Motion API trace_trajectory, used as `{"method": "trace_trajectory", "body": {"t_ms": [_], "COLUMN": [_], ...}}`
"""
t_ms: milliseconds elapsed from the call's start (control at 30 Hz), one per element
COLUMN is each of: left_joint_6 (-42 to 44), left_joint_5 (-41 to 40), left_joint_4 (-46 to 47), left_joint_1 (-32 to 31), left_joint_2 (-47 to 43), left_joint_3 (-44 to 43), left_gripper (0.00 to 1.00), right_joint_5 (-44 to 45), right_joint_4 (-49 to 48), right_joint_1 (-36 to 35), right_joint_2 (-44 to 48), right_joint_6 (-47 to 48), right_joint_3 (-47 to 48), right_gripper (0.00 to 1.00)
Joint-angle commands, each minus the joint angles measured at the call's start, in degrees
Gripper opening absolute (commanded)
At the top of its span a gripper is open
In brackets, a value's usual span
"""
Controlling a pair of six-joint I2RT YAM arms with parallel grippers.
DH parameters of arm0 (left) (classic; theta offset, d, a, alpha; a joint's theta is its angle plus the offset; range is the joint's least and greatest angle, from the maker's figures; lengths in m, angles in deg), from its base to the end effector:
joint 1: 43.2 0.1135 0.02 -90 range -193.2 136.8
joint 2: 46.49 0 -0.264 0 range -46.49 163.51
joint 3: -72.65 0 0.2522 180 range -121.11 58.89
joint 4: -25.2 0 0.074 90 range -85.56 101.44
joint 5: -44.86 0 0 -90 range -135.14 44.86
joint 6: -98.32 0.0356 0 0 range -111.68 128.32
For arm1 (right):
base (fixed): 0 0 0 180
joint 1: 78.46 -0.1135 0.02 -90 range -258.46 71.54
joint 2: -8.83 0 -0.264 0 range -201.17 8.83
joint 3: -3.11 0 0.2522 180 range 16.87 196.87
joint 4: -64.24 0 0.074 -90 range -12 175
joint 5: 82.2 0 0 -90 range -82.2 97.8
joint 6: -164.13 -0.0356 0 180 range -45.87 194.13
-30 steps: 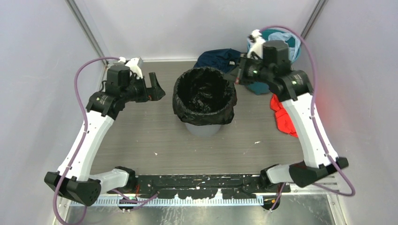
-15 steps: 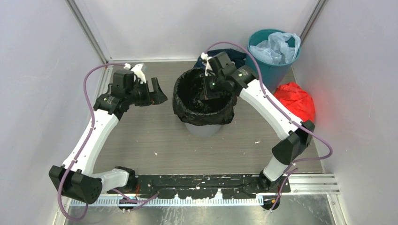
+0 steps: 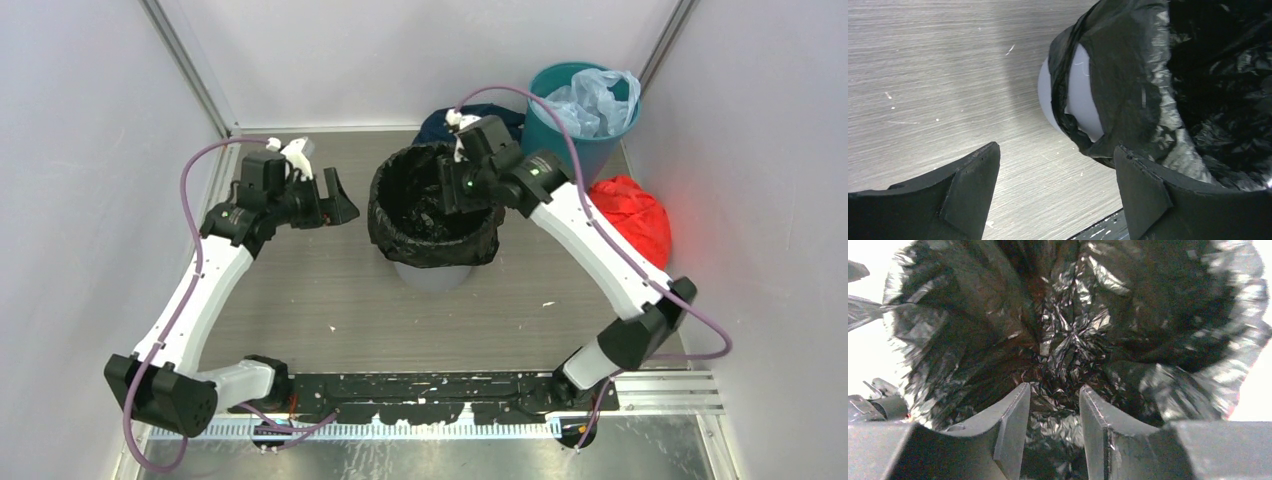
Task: Put the trash bags into the trash bin
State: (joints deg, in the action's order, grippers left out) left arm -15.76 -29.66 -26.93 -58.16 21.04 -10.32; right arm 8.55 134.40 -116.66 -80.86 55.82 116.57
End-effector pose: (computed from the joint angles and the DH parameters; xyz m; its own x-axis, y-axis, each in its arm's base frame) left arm 0.2382 -0.0735 0.3599 -0.7129 -0.2165 -0.6670 0.1804 0.8625 -0.4728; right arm 0.2557 0.2006 0.3998 -0.7322 -0.1765 -0.6578 -0.4016 0.8920 0.2077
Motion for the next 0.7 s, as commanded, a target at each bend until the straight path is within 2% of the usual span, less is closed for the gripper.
{"method": "trace_trajectory", "body": {"t_ms": [0,133,267,500,667], "left_joint_6": [-0.9,0.5,2.1,4.5,4.8], "left_joint_5": [5.9,11.7,12.6,13.3,13.0], "left_joint_4": [2.0,-1.8,-4.1,-6.8,-6.2], "left_joint_1": [0.3,0.3,0.3,-0.2,-1.0], "left_joint_2": [-2.0,0.2,2.4,8.1,10.9], "left_joint_3": [-5.6,-13.4,-17.2,-19.0,-19.6], "left_gripper": [0.84,0.84,0.84,0.81,0.81], "right_joint_5": [5.9,12.2,17.0,19.0,16.6], "right_joint_4": [-0.5,3.5,6.0,6.6,4.9], "right_joint_1": [-0.2,-0.2,-0.2,1.0,4.0], "right_joint_2": [6.6,7.7,8.0,8.4,8.3], "right_joint_6": [0.0,-0.4,-1.1,-2.9,-3.3], "right_joint_3": [3.7,5.1,5.0,2.7,0.4], "right_gripper": [0.49,0.54,0.65,0.69,0.7]}}
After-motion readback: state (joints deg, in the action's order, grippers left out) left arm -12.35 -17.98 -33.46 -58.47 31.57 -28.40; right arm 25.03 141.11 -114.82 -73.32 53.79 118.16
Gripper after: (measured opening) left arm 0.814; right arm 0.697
